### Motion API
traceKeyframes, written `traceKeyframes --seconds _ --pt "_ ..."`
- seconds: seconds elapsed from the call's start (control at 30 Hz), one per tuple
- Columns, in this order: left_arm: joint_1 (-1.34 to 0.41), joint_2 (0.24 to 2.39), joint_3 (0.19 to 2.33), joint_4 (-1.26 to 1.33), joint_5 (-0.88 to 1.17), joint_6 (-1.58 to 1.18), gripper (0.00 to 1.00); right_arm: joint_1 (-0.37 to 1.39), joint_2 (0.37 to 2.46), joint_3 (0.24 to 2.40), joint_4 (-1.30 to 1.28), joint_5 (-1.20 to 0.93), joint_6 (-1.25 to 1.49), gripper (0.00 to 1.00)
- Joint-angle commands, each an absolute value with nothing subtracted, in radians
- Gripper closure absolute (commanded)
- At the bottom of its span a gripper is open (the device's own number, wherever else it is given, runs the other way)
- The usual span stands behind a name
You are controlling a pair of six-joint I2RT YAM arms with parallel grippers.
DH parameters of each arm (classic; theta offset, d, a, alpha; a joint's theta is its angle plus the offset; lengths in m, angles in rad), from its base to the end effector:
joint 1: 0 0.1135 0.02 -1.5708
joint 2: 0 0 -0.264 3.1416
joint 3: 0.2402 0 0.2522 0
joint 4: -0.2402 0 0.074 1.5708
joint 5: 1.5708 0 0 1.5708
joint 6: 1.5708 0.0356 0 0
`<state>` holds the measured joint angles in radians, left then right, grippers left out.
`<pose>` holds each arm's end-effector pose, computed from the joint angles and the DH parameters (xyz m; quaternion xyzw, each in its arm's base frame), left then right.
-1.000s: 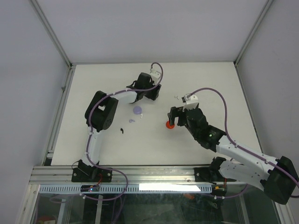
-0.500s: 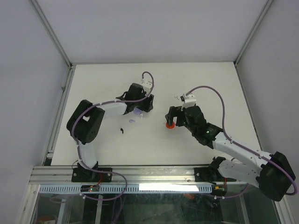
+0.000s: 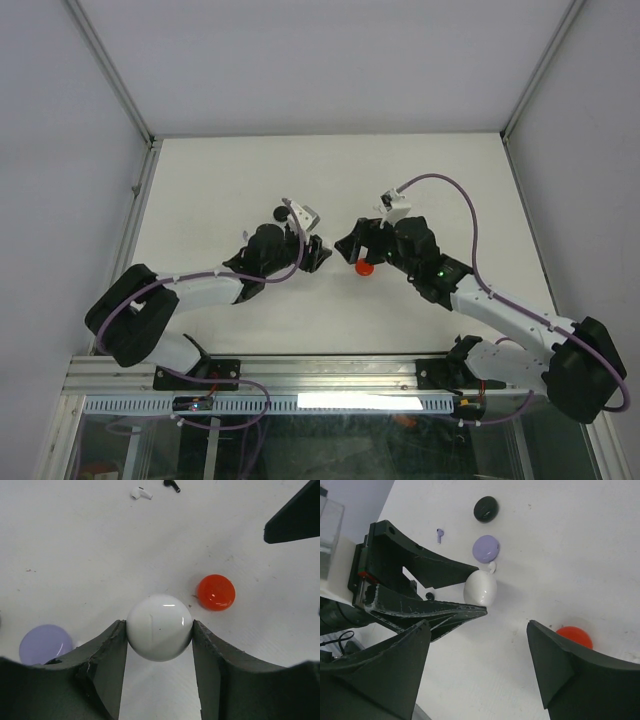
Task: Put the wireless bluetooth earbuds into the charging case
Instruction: Pick up the charging case at the center of the board.
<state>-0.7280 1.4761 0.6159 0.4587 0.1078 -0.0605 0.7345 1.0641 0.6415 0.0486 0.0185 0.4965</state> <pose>0.2221 -0.2031 0.1870 0.3009 0.7770 -0.2532 0.4916 0.1800 0.1616 0.2585 -0.0929 0.8210 0.3190 0.4643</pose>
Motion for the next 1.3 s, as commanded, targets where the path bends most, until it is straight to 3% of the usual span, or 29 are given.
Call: traceKeyframes --seconds 0.0,0.17,0.37,0.53,0.97,1.27 --pt "-0.733 1.369 0.525 0.791 0.145 -0.025 0.56 0.729 1.077 0.675 0.152 -0.069 0.550 0.20" --pt "-0.737 1.333 0.439 0.954 0.225 0.018 0.56 0.726 1.103 0.674 0.198 -0.095 0.562 0.25" --pt "-0.739 1.317 0.414 0.963 0.327 0.131 0.55 0.719 1.089 0.669 0.217 -0.157 0.563 0.30" --pt "-0.746 1.265 0.391 0.914 0.403 0.301 0.55 0.702 1.048 0.739 0.058 -0.198 0.476 0.30" --pt "-0.843 1.139 0.407 0.705 0.350 0.697 0.56 0.671 1.158 0.954 -0.160 -0.478 0.329 0.32" --pt "-0.868 1.108 0.410 0.685 0.308 0.761 0.56 0.671 1.211 0.980 -0.235 -0.532 0.298 0.37"
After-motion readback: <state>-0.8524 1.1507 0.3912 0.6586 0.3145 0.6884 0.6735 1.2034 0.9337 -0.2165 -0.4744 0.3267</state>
